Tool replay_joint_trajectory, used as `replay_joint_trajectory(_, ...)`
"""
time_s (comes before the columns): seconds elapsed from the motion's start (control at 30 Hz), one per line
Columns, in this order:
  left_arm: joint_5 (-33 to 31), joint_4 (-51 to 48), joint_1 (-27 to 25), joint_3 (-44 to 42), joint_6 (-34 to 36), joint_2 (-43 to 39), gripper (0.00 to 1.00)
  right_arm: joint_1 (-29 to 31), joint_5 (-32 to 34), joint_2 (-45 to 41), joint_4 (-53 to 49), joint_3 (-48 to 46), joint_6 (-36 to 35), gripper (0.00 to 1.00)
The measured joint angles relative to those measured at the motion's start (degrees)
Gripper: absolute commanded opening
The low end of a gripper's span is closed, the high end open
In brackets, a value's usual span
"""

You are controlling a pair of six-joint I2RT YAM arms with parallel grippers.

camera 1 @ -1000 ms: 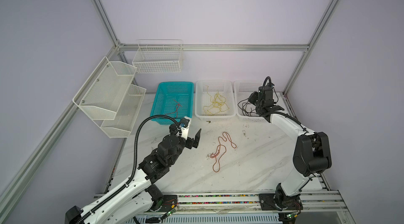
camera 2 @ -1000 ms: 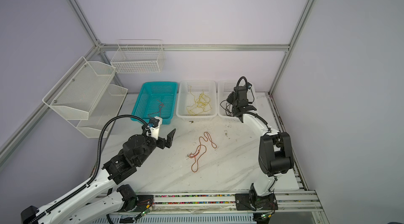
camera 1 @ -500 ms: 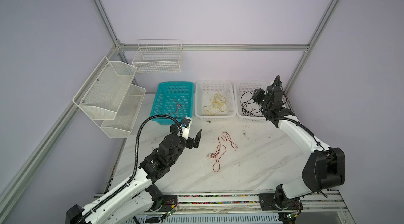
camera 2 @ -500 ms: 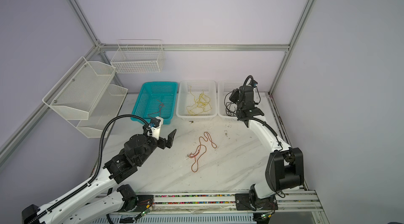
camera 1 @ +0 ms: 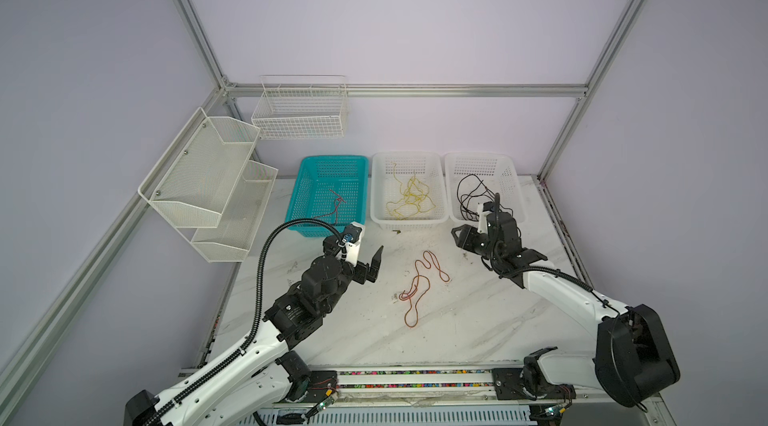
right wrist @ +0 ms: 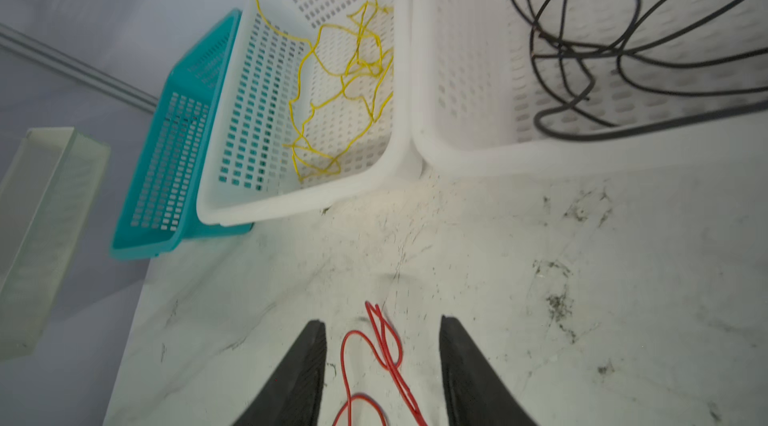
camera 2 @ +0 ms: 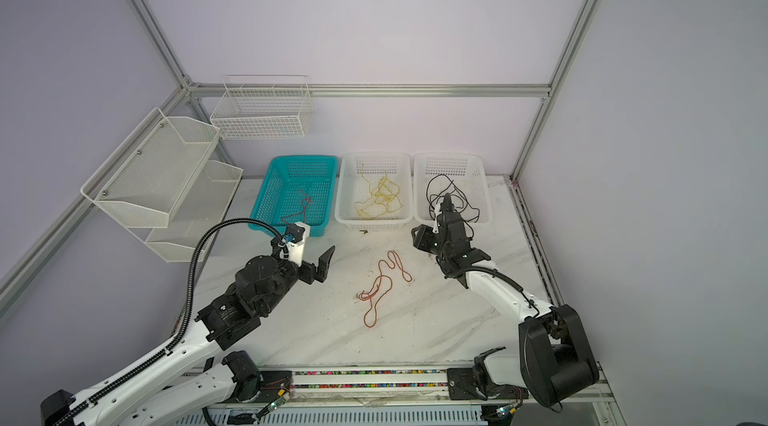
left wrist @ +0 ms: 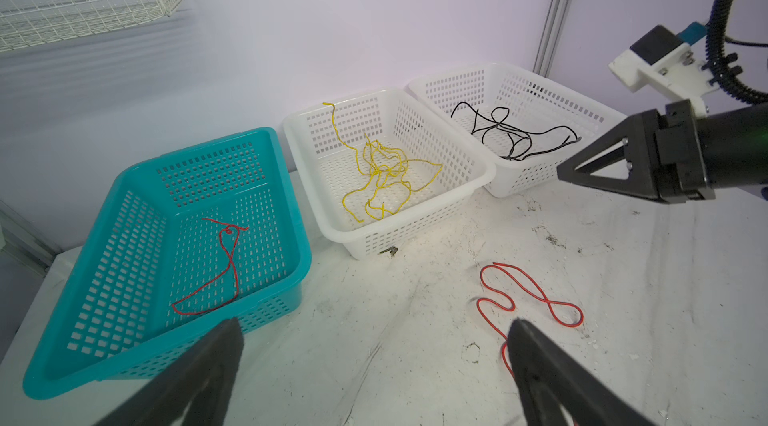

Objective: Untangle the cables
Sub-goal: 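Lower the right gripper onto the loose red wire and grasp it, then lift the red wire with the right gripper while the left gripper grasps it too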

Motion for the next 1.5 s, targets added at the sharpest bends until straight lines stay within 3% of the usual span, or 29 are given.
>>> replay_joint_trajectory(0.6,0.02,-0.85,0.00,0.00,0.02,0.24,1.00,5.22,-3.04,12.74,6.29,-4.09,-2.99,0.41)
replay_joint_trajectory(1.0,0.63,-0.87,0.00,0.00,0.04,0.87,1.00,5.68,-2.47,17.18,9.64,-4.15,-5.55,0.11)
replay_joint_trajectory(1.1,0.83,-0.87,0.00,0.00,0.07,1.05,1.00,5.70,-2.56,17.14,9.92,-4.13,-5.68,0.00)
replay_joint_trajectory(1.27,1.11,-0.92,0.00,0.00,0.07,1.40,1.00,5.73,-2.38,14.36,8.94,-4.11,-6.23,0.00)
replay_joint_trajectory(1.5,1.29,-0.98,0.00,0.00,0.04,1.42,1.00,6.03,-2.16,2.60,4.81,-2.86,-6.91,0.00)
